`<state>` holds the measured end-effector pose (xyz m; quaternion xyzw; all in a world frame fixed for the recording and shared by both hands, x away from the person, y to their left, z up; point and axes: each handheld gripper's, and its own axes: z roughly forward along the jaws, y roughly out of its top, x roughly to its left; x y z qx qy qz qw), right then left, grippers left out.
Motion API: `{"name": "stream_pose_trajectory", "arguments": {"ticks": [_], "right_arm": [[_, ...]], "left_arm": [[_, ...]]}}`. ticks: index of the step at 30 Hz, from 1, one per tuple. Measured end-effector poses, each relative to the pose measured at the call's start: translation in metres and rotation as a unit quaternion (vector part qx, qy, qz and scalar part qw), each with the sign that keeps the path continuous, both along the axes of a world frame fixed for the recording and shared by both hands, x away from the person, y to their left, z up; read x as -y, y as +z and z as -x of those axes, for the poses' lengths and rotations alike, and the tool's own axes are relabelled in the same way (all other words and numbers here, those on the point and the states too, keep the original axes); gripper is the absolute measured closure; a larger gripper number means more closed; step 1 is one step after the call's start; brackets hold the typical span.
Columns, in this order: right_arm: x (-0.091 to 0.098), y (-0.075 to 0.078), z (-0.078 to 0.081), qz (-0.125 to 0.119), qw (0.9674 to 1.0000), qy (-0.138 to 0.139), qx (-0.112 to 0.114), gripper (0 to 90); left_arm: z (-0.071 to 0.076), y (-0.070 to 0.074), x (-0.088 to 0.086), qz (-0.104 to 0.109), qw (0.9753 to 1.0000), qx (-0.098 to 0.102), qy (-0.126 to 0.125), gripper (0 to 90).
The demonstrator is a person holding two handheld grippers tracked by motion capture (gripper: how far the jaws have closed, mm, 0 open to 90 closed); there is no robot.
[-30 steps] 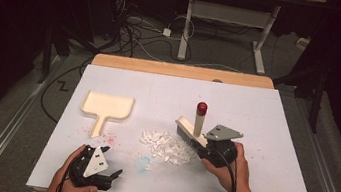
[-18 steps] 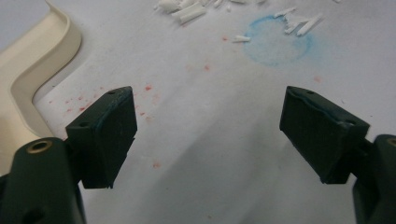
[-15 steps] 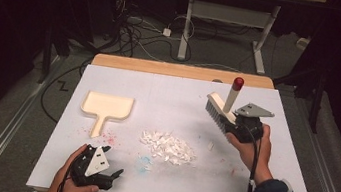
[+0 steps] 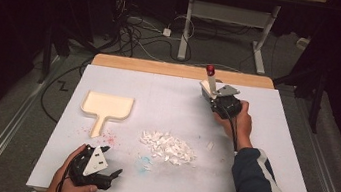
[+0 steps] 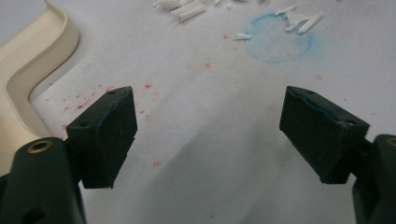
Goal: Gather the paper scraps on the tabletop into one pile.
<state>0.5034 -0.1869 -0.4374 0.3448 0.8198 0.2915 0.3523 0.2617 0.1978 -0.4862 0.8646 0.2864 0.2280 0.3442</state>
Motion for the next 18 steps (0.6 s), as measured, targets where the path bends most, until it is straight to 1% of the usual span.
{"name": "stream_pose_trajectory", "arguments": {"ticks": [1,2,3,4,7,8,9,10,11,12,13,14,15,17,18], "right_arm": [[-0.002,-0.001,-0.002,-0.004,1.0,0.007,-0.002,67.9],[-0.005,-0.002,-0.003,-0.008,0.9999,0.011,-0.006,68.0],[-0.008,-0.003,-0.004,-0.005,0.9997,0.022,-0.008,67.9],[-0.014,-0.005,-0.003,0.0,0.9993,0.037,-0.01,67.9],[-0.028,-0.008,0.003,0.002,0.9966,0.08,-0.021,67.7],[-0.032,-0.008,0.005,0.002,0.995,0.098,-0.022,67.7],[-0.036,-0.007,0.007,-0.003,0.9936,0.109,-0.027,67.7],[-0.042,-0.006,0.011,-0.003,0.9911,0.13,-0.028,67.7],[-0.048,-0.005,0.014,-0.002,0.9885,0.148,-0.031,67.7],[-0.053,-0.005,0.018,-0.005,0.9847,0.17,-0.038,67.7],[-0.06,-0.005,0.021,-0.006,0.982,0.185,-0.04,67.7],[-0.064,-0.005,0.024,-0.003,0.98,0.195,-0.041,67.7],[-0.071,-0.006,0.029,-0.004,0.9756,0.215,-0.046,67.6],[-0.079,-0.006,0.036,-0.007,0.9682,0.245,-0.048,67.6],[-0.082,-0.006,0.04,-0.014,0.9635,0.262,-0.054,67.6]], "left_arm": [[0.0,-0.001,0.0,0.003,1.0,-0.006,0.001,18.2],[0.0,-0.001,0.0,0.002,1.0,-0.007,0.0,18.1],[-0.001,-0.001,0.0,0.0,1.0,-0.003,-0.002,18.2],[0.0,-0.001,0.0,0.002,1.0,-0.008,-0.002,18.2],[0.001,0.0,0.002,0.001,1.0,-0.002,-0.005,18.2],[0.001,0.0,0.002,0.0,1.0,-0.002,-0.006,18.2],[0.001,0.0,0.003,-0.001,1.0,-0.003,-0.007,18.2],[0.001,0.0,0.004,-0.004,1.0,-0.003,-0.009,18.2],[0.001,-0.001,0.004,-0.002,0.9999,-0.009,-0.009,18.2],[0.001,-0.001,0.005,-0.002,0.9999,-0.009,-0.009,18.2],[0.001,-0.001,0.005,-0.003,0.9999,-0.005,-0.011,18.2],[0.001,-0.001,0.005,-0.002,0.9999,-0.011,-0.01,18.2],[0.0,-0.001,0.006,-0.002,0.9999,-0.01,-0.011,18.4],[0.001,-0.001,0.006,0.003,0.9999,-0.01,-0.011,18.8],[0.001,0.0,0.006,0.005,0.9999,-0.01,-0.012,19.0]]}}
